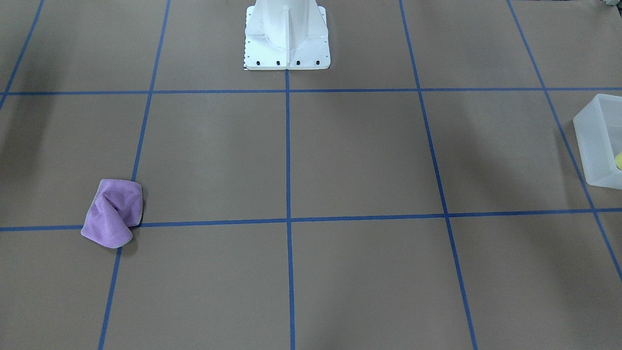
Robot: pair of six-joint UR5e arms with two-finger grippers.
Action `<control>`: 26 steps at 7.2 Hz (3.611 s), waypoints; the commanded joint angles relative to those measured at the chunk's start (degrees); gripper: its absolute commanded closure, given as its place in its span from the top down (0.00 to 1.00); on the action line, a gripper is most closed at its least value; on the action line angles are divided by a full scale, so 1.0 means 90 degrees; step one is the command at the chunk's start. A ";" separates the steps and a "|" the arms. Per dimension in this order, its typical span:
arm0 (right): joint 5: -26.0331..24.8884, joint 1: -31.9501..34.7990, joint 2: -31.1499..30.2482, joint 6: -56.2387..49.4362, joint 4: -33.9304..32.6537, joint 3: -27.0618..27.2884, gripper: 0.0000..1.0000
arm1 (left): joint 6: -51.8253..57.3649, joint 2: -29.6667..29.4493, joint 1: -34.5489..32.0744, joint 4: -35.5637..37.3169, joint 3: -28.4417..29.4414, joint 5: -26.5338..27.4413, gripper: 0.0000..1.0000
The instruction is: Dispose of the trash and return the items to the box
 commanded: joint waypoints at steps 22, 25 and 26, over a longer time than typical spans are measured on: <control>0.0026 0.0000 -0.0036 0.0064 0.0109 -0.0014 1.00 | -0.5349 0.0786 0.1817 0.0327 -0.3214 -0.0751 0.98; 0.0036 0.0000 -0.0045 0.0064 0.0118 -0.0004 1.00 | -0.5156 0.1864 0.2018 0.2279 -0.5219 -0.0293 0.98; 0.0036 0.0000 -0.0036 0.0064 0.0118 -0.0004 1.00 | -0.4961 0.2305 0.1999 0.2337 -0.5640 -0.0302 0.98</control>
